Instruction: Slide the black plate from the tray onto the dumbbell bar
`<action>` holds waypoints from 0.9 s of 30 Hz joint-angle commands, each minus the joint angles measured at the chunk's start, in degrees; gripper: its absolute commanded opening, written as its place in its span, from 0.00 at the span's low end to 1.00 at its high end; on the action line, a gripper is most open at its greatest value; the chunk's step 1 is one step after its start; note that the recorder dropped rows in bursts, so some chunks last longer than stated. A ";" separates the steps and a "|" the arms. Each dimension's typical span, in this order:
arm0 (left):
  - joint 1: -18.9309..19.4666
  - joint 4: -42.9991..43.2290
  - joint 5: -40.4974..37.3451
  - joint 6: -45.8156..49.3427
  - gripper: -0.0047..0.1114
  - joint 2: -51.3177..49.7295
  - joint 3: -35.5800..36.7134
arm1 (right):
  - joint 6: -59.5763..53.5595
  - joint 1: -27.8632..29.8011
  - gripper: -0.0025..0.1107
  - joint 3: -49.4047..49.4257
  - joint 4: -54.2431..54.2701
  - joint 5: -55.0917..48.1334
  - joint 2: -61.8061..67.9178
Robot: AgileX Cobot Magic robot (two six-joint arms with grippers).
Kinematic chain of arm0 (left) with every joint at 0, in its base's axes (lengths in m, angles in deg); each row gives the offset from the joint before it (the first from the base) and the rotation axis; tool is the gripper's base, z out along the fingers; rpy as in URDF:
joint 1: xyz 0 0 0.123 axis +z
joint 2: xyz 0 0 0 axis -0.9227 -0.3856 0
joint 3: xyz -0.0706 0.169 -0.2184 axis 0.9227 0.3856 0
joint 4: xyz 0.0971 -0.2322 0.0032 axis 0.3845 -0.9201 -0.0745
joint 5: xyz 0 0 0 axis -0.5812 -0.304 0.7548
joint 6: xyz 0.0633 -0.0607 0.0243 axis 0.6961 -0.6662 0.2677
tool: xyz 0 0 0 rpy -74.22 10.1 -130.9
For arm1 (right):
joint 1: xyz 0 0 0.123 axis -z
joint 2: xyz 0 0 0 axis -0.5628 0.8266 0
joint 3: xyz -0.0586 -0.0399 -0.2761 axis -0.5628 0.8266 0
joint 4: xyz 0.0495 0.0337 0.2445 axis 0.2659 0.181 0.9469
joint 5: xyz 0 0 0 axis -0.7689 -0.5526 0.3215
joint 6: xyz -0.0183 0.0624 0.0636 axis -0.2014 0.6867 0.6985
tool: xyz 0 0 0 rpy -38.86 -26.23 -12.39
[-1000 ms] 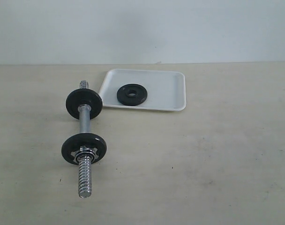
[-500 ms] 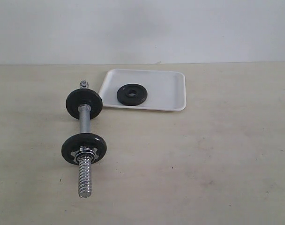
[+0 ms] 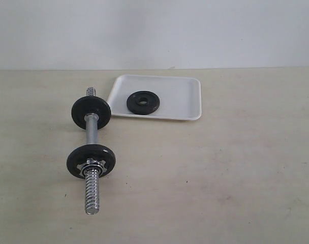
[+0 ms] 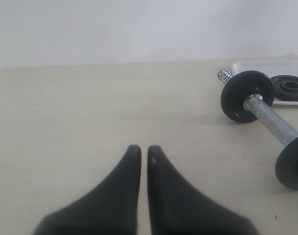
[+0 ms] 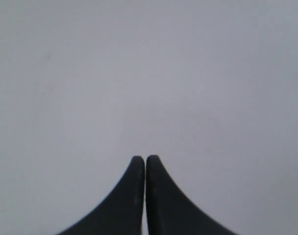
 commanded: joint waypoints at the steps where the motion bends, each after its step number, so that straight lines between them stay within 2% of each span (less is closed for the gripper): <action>1: 0.14 0.07 0.13 0.32 0.08 0.22 0.17 | 15.95 0.40 0.02 -0.09 -7.34 -5.11 -0.22; 5: 0.14 0.07 0.13 0.32 0.08 0.22 0.17 | 26.55 0.40 0.02 -0.09 -7.12 -3.31 -0.22; 12: 0.14 0.07 0.13 0.32 0.08 0.22 0.17 | 28.88 0.40 0.02 -0.09 18.42 11.21 -0.22; 14: 0.14 0.07 0.13 0.32 0.08 0.22 0.17 | 28.21 0.40 0.02 -0.61 22.53 12.99 -0.22; 23: 0.14 0.07 0.13 0.32 0.08 0.22 0.17 | 13.47 0.40 0.02 -5.54 20.73 10.38 -0.22; 27: 0.14 0.07 0.13 0.32 0.08 0.22 0.17 | 10.92 0.40 0.02 -6.36 16.90 7.90 -0.22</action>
